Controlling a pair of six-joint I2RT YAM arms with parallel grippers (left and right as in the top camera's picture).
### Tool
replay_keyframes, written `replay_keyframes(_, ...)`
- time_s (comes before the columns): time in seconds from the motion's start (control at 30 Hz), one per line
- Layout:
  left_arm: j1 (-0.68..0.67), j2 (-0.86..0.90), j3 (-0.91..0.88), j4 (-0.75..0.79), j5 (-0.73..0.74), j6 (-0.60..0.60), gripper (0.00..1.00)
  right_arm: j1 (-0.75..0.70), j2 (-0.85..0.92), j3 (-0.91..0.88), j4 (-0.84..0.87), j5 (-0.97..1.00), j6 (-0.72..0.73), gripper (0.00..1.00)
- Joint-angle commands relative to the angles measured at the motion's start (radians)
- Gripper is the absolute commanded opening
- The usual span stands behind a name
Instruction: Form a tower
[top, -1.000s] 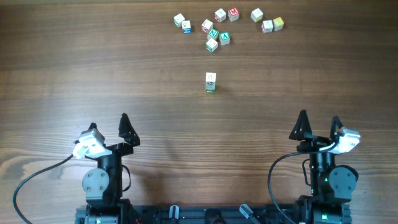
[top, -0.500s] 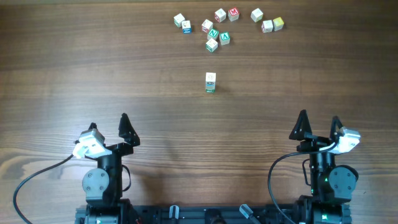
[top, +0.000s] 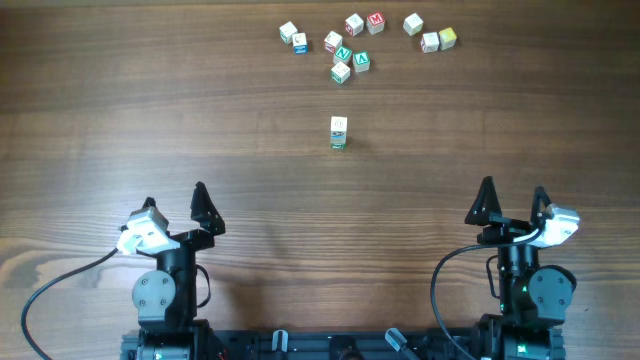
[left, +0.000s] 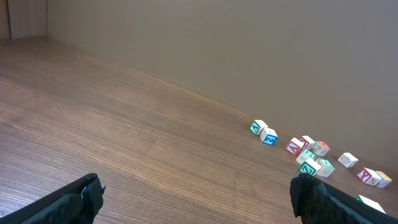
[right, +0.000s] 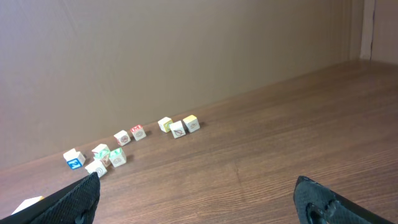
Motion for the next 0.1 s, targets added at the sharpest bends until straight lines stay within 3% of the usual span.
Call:
replay_keyframes(0.0, -0.008, -0.006, -0.009, 0.001, 0.016, 0.020, 1.00, 0.004, -0.008, -0.001, 0.002, -0.016, -0.013, 1.00)
replay_keyframes(0.07, -0.008, -0.006, -0.009, 0.001, 0.016, 0.020, 1.00, 0.004, -0.008, -0.001, 0.002, -0.016, -0.014, 1.00)
